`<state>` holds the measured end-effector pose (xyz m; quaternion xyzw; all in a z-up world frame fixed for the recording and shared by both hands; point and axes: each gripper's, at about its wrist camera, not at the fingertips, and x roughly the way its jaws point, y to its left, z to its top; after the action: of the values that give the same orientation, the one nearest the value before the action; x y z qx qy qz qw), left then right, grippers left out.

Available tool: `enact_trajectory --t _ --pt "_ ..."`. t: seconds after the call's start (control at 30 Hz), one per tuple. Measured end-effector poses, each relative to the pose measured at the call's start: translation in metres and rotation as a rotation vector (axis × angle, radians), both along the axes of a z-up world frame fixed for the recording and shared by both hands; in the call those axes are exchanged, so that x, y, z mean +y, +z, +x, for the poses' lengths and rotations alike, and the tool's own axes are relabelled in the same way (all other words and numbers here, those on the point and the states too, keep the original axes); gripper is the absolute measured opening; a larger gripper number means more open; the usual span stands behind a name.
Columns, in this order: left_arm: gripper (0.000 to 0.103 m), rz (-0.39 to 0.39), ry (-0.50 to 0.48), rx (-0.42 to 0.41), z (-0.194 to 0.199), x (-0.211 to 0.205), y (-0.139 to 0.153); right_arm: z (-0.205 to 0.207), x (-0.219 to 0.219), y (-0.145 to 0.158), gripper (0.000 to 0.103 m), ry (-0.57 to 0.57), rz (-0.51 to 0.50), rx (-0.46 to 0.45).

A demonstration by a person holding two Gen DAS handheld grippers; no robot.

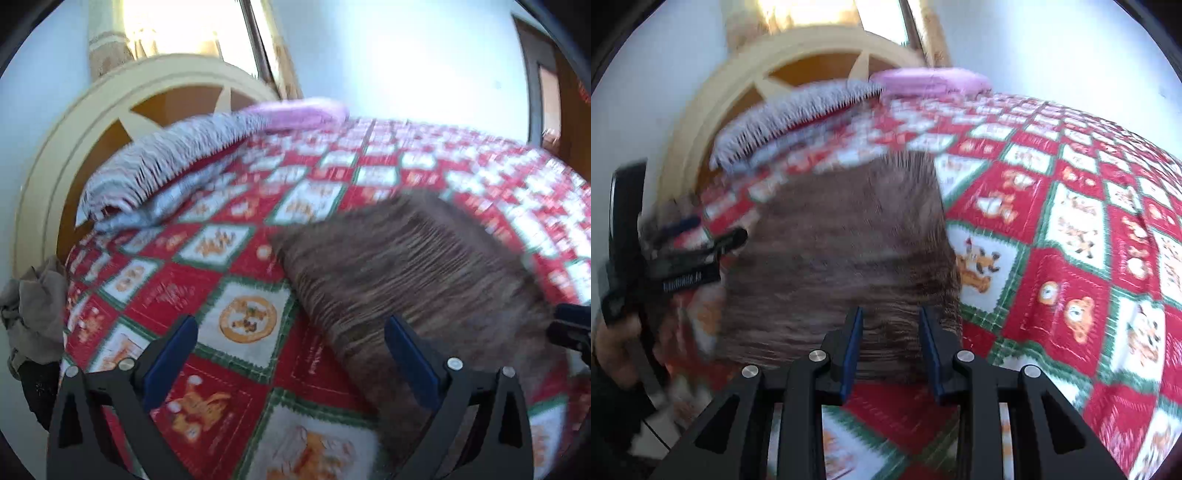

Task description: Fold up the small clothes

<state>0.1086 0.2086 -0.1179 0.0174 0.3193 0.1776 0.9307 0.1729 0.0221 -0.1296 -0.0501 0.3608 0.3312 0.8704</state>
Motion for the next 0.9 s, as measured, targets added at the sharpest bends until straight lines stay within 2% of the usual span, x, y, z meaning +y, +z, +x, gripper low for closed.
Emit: enact_trajectory --t 0.07,0.13,0.2,0.33,0.73,0.9 --pt "0.103 -0.005 -0.026 -0.053 -0.017 -0.006 0.022 -0.019 -0.001 0.021 0.040 -0.021 -0.019 -0.094" --pt "0.103 -0.005 -0.041 -0.087 -0.027 -0.010 0.039 -0.033 0.001 0.037 0.042 -0.010 -0.016 -0.146" --pt "0.103 -0.006 -0.058 -0.114 -0.036 -0.014 0.054 -0.044 0.004 0.048 0.046 -0.002 -0.012 -0.174" --pt "0.103 -0.002 -0.077 -0.154 -0.048 -0.018 0.069 -0.065 0.008 0.066 0.046 -0.017 -0.004 -0.237" --pt "0.103 -0.019 -0.062 -0.194 -0.060 -0.018 0.082 -0.084 0.004 0.081 0.048 -0.025 0.014 -0.277" --pt "0.103 -0.015 -0.066 -0.194 -0.060 -0.020 0.082 -0.089 0.001 0.081 0.053 -0.029 0.018 -0.286"
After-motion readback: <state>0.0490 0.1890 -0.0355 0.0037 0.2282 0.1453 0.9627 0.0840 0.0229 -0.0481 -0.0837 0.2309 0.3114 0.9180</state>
